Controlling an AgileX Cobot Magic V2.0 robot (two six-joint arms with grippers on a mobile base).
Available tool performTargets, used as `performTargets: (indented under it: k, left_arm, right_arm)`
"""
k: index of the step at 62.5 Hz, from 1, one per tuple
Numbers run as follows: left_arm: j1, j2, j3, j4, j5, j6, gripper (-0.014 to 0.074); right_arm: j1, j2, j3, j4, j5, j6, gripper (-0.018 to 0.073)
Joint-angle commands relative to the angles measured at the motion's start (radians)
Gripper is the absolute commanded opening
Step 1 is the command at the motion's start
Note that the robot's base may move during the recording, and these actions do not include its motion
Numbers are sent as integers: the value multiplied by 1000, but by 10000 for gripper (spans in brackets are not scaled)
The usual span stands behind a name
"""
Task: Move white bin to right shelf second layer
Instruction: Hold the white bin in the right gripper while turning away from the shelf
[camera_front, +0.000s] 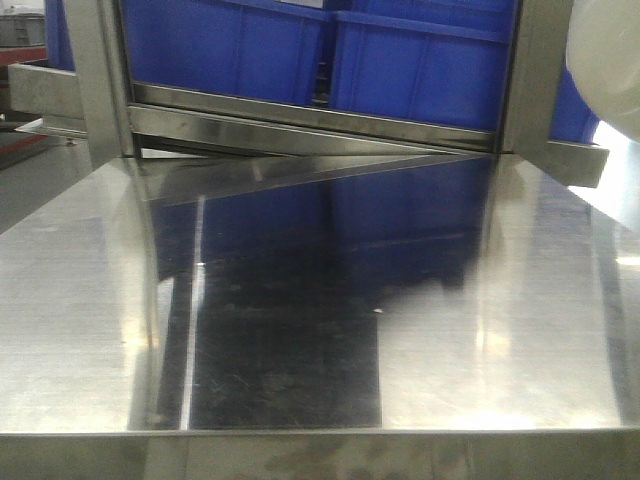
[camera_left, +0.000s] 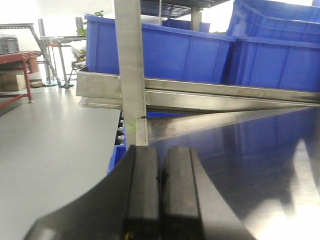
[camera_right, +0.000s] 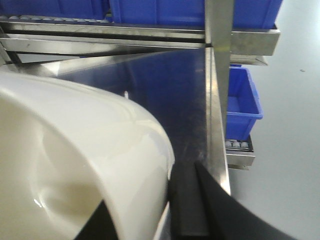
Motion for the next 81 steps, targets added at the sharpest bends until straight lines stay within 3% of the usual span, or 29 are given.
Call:
performTargets:
  k: [1,81]
  left_arm:
    - [-3,-13,33,-5,-87,-7,85]
    - [-3,-13,33,-5,-87,-7,85]
  right_arm:
    - [-8,-1,-31,2,-112,1,56]
    - [-8,-1,-31,2,-112,1,56]
